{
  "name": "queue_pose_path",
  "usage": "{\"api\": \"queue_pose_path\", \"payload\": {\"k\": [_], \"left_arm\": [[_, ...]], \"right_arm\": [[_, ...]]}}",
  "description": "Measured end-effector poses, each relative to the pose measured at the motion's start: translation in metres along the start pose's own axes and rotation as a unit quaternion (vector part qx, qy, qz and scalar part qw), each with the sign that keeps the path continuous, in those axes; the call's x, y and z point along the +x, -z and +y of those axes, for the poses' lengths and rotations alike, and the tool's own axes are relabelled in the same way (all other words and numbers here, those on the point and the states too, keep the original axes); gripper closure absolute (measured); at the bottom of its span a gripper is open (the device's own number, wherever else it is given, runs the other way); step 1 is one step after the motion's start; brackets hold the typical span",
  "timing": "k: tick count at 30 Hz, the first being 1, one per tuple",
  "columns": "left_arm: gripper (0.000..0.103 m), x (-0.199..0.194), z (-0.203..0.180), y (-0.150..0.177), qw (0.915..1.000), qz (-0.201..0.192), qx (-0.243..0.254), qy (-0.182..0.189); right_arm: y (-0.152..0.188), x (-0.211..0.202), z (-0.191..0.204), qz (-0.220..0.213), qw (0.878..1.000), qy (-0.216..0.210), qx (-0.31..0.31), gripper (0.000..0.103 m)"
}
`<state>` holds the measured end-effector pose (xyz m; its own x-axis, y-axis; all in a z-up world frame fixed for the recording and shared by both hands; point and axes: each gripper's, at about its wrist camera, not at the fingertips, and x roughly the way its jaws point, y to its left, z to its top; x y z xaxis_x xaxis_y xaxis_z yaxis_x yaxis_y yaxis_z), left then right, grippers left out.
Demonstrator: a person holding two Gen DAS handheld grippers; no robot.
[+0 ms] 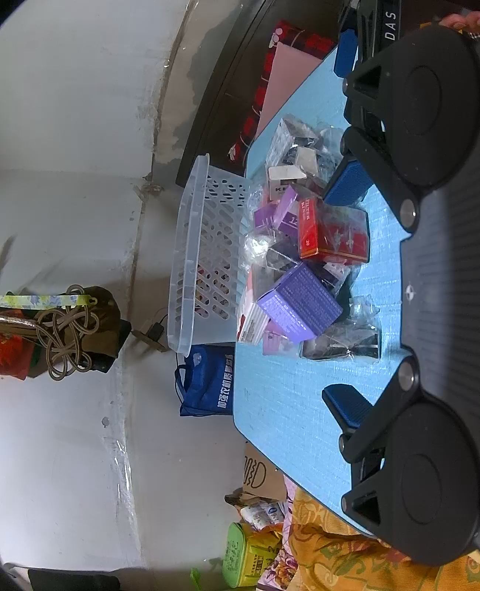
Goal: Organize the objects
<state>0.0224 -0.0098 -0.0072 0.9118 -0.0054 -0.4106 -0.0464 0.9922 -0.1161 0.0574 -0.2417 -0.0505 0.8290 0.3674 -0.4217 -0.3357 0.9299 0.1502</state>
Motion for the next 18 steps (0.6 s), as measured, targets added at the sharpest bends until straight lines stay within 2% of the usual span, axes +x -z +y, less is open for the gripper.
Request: {"api": "queue_pose_path", "payload": {"k": [18], "left_arm": [[0.0, 0.0, 0.0019, 0.0004, 0.9999, -0.009, 0.001, 0.008]], "right_arm": [[0.0013, -0.0007, 0.0016, -0.003, 1.0, -0.019, 0.002, 0.0]]}}
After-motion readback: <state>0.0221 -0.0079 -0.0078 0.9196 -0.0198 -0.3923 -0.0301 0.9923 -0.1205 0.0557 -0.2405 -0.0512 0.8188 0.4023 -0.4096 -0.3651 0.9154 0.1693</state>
